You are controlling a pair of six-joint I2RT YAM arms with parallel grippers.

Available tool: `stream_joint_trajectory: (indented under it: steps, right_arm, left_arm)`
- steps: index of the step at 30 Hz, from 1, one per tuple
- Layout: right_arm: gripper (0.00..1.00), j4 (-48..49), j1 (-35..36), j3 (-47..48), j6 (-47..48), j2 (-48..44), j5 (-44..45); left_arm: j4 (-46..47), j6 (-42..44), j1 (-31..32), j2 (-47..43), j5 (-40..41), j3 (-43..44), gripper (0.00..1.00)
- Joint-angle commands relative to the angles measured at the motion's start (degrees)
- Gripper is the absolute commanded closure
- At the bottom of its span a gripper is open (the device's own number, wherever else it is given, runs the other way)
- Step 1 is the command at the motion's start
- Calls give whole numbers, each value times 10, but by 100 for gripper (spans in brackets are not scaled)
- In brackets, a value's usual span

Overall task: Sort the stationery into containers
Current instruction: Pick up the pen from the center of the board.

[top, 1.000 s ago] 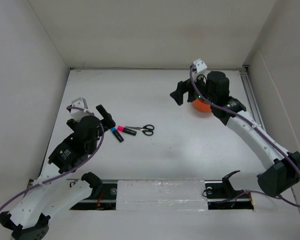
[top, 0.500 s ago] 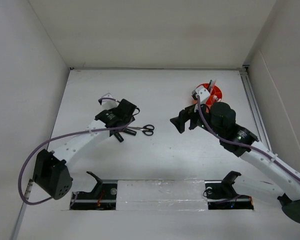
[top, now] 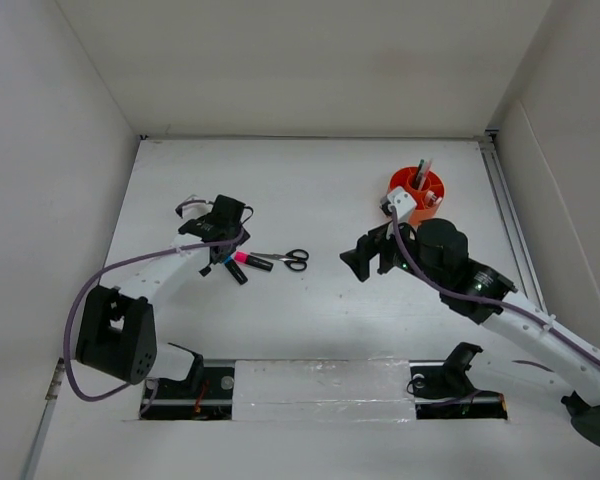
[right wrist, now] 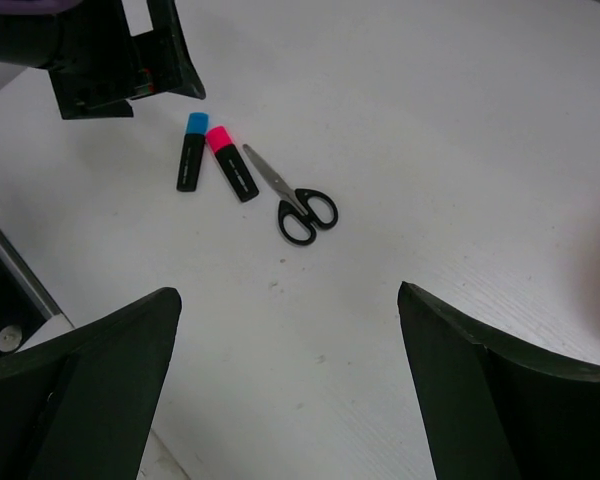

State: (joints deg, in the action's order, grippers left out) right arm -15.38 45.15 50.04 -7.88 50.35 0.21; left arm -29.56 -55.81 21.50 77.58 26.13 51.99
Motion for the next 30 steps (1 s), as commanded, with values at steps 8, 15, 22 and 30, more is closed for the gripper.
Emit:
stream_joint_trajectory:
  steps: [8,15,22,30]
  right_arm:
    - [5,43,21,-21,-16,-1,-12]
    - [5,54,31,-27,-16,5,-12]
    - [6,60,37,-37,-16,10,-12]
    - [6,54,42,-37,-16,-9,4]
  left_arm:
    - [41,-5,-53,46,-28,-28,15]
    - [61,10,-59,92,-42,-29,16]
    - [72,10,-59,149,-55,-23,34]
    - [72,10,-59,155,-49,-36,48]
